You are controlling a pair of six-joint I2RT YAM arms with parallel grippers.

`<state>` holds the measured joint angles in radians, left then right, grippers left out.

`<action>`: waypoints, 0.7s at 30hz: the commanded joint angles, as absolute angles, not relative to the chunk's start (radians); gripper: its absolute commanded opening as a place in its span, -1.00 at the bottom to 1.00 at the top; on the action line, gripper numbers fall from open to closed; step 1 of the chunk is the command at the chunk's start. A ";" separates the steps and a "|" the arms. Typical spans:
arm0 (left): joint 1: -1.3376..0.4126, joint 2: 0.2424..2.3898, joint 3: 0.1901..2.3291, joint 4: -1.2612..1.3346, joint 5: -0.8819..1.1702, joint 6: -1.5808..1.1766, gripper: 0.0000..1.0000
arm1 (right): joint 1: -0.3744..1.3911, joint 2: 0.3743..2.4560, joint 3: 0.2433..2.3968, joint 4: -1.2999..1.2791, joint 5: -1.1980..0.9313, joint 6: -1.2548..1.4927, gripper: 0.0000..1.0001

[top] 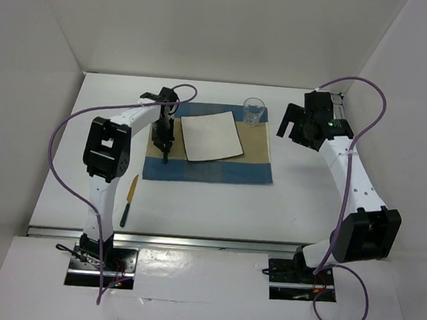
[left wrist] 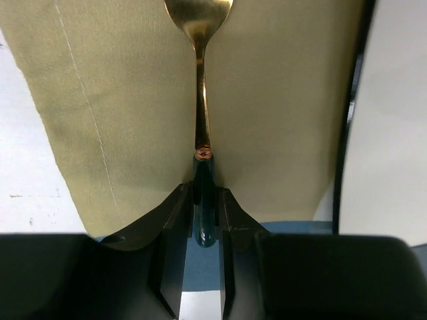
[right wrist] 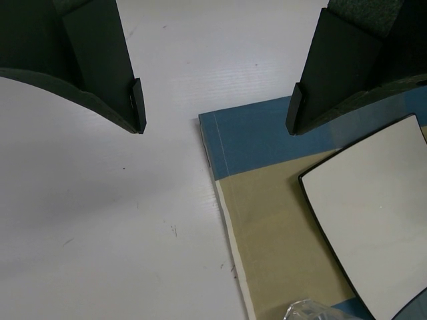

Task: Set the dinner table for one person

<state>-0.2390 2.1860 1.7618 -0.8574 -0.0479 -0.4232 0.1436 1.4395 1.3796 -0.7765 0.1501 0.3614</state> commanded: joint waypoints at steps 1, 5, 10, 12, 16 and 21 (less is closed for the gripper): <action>-0.236 2.223 1.805 -0.899 -0.072 -0.434 -0.48 | 0.137 1.393 1.371 -0.788 0.173 0.365 1.00; -0.236 2.200 1.816 -0.899 -0.049 -0.448 -0.04 | 0.137 1.384 1.371 -0.799 0.173 0.374 1.00; -0.236 2.138 1.885 -0.914 -0.021 -0.439 0.38 | 0.137 1.375 1.401 -0.808 0.173 0.374 1.00; -0.236 2.120 1.939 -0.945 -0.021 -0.430 0.50 | 0.137 1.374 1.411 -0.808 0.144 0.351 1.00; -0.236 2.042 2.006 -1.020 -0.041 -0.420 0.50 | 0.190 1.374 1.448 -0.787 0.060 0.342 1.00; -0.223 1.820 2.019 -1.046 -0.046 -0.431 0.50 | 0.449 1.436 1.448 -0.758 0.095 0.431 1.00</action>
